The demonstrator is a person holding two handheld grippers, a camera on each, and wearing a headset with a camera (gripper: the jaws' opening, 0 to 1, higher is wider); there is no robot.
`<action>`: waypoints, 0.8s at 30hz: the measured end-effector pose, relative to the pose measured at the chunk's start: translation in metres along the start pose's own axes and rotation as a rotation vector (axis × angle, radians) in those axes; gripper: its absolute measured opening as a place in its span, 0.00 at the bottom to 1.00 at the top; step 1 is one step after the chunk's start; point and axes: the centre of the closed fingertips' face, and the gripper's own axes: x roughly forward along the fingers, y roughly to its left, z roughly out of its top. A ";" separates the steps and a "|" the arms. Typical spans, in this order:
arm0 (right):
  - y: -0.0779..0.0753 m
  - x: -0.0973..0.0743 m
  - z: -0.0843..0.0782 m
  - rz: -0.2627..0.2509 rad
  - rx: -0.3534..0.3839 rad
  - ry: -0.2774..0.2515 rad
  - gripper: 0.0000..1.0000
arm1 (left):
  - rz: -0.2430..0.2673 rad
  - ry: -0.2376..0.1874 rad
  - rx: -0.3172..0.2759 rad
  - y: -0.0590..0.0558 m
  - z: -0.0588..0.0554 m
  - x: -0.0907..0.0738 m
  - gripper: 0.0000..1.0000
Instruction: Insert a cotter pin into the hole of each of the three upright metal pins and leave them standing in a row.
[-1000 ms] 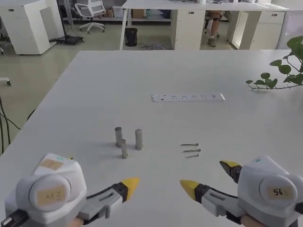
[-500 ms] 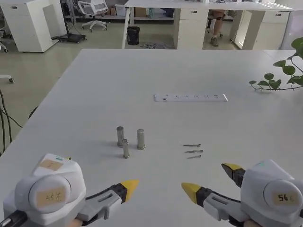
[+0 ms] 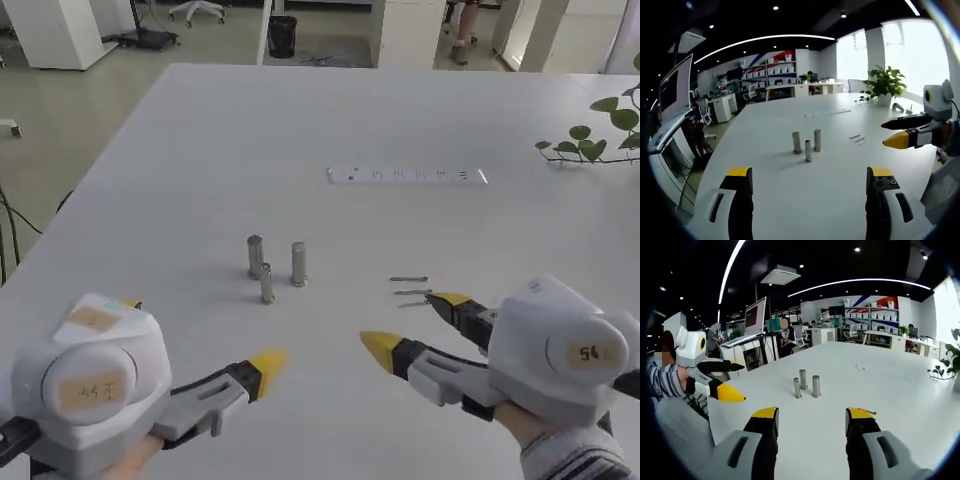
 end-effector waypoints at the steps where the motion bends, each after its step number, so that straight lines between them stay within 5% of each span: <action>1: 0.003 0.005 0.003 0.012 -0.010 0.000 0.50 | 0.000 -0.002 -0.002 0.001 0.000 -0.001 0.93; 10: 0.033 0.062 0.016 0.138 -0.081 0.017 0.40 | 0.003 0.004 -0.003 0.006 -0.003 -0.005 0.91; 19: 0.036 0.112 0.019 0.177 -0.107 0.036 0.29 | 0.010 -0.003 -0.005 0.011 -0.003 -0.006 0.90; 24: 0.041 0.136 0.017 0.202 -0.048 0.054 0.26 | 0.001 -0.003 -0.010 0.008 -0.005 -0.003 0.89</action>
